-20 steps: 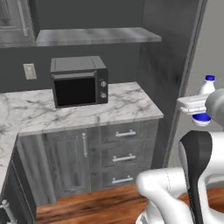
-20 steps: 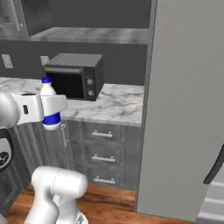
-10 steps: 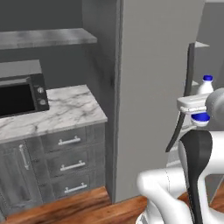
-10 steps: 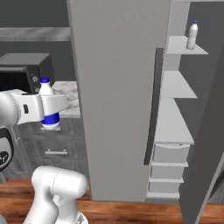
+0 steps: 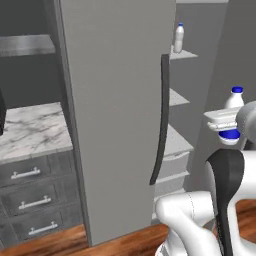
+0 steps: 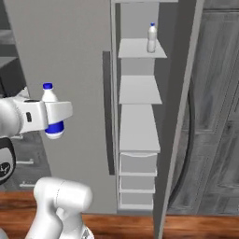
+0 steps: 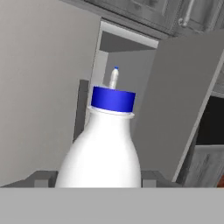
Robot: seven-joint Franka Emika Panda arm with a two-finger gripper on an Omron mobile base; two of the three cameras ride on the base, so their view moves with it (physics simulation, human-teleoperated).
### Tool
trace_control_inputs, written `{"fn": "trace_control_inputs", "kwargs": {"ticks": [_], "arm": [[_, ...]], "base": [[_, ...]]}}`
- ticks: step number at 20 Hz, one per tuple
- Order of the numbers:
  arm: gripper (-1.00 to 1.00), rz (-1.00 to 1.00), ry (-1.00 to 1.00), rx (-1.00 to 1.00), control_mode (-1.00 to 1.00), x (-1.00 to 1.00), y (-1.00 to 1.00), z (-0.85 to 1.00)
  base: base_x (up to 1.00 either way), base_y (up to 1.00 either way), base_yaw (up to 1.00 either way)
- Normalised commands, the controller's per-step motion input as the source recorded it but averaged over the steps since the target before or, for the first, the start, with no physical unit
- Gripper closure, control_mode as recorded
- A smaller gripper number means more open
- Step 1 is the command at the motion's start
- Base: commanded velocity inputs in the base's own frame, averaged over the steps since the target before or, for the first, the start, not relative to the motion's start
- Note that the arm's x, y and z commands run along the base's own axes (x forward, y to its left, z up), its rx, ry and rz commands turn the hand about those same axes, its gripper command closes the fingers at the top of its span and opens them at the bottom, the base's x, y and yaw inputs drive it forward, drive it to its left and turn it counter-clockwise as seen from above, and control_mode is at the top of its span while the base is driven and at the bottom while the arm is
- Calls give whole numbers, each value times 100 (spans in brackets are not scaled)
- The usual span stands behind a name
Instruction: Take the bottled waters from the counter and place them in the freezer to freeze. Close the freezer door after placing the bottles.
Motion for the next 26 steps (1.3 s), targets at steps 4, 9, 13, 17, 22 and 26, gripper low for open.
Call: {"fn": "trace_control_inputs", "kwargs": {"ticks": [4,9,13,17,22,26], "arm": [[100,0,0,0,100,0,0,0],[100,0,0,0,100,0,0,0],[100,0,0,0,100,0,0,0],[100,0,0,0,100,0,0,0],[100,0,0,0,100,0,0,0],[100,0,0,0,100,0,0,0]], "base": [[29,-61,0],[44,-24,0],[54,0,0],[60,-6,0],[31,-45,5],[20,-60,12]]}}
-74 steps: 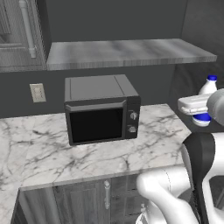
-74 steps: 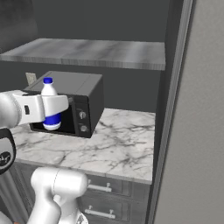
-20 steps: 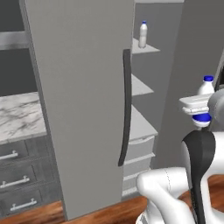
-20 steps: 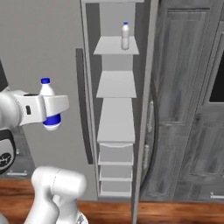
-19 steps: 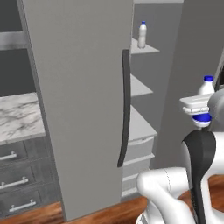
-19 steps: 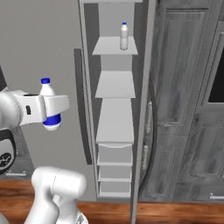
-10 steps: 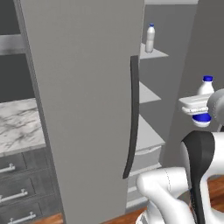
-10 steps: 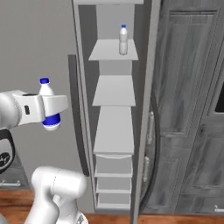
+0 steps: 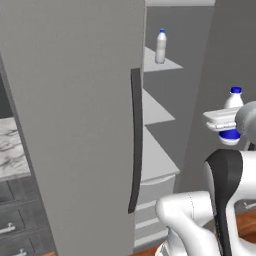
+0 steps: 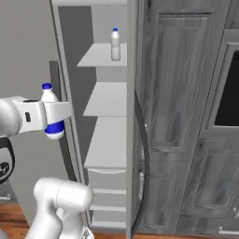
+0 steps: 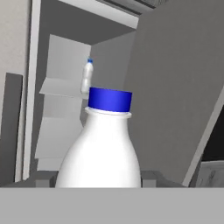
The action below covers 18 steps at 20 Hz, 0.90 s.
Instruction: Take the bottled waters from the counter and place them in the freezer to freeze. Close the freezer door after placing the bottles.
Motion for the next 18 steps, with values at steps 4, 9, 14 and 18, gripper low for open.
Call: {"fn": "trace_control_inputs", "kwargs": {"ticks": [4,9,14,18], "arm": [[100,0,0,0,100,0,0,0],[100,0,0,0,100,0,0,0],[100,0,0,0,100,0,0,0],[100,0,0,0,100,0,0,0]], "base": [[15,-51,13],[12,-17,12],[19,-9,14],[41,0,21]]}}
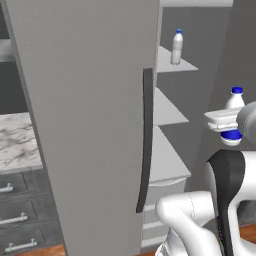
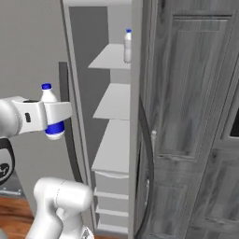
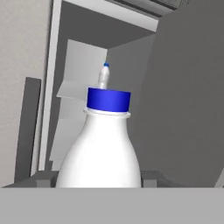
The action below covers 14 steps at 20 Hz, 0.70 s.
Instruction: Take the bottled waters from the counter and place them in the freezer to freeze. Close the freezer door after placing the bottles.
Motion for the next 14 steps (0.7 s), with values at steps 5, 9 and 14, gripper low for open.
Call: {"fn": "trace_control_inputs", "kwargs": {"ticks": [5,9,14], "arm": [[100,0,0,0,100,0,0,0],[100,0,0,0,100,0,0,0],[100,0,0,0,100,0,0,0]], "base": [[41,-10,20],[21,-23,7],[13,-43,1]]}}
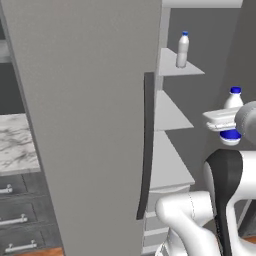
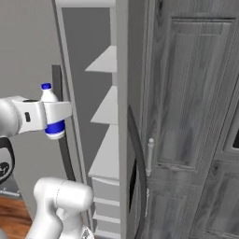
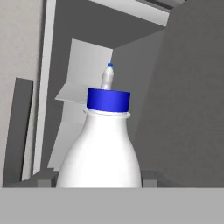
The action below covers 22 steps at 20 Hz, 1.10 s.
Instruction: Take the bottled waters from the counter and place them in the freezer to freeze. Close the freezer door after placing the bottles.
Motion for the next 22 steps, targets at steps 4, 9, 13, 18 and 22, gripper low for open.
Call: {"fn": "trace_control_inputs", "kwargs": {"ticks": [4,9,13,18,22], "arm": [[100,0,0,0,100,0,0,0],[100,0,0,0,100,0,0,0],[100,0,0,0,100,0,0,0],[100,0,0,0,100,0,0,0],[100,0,0,0,100,0,0,0]], "base": [[9,-52,0],[8,-25,0],[0,0,0],[1,0,0],[8,0,0]]}}
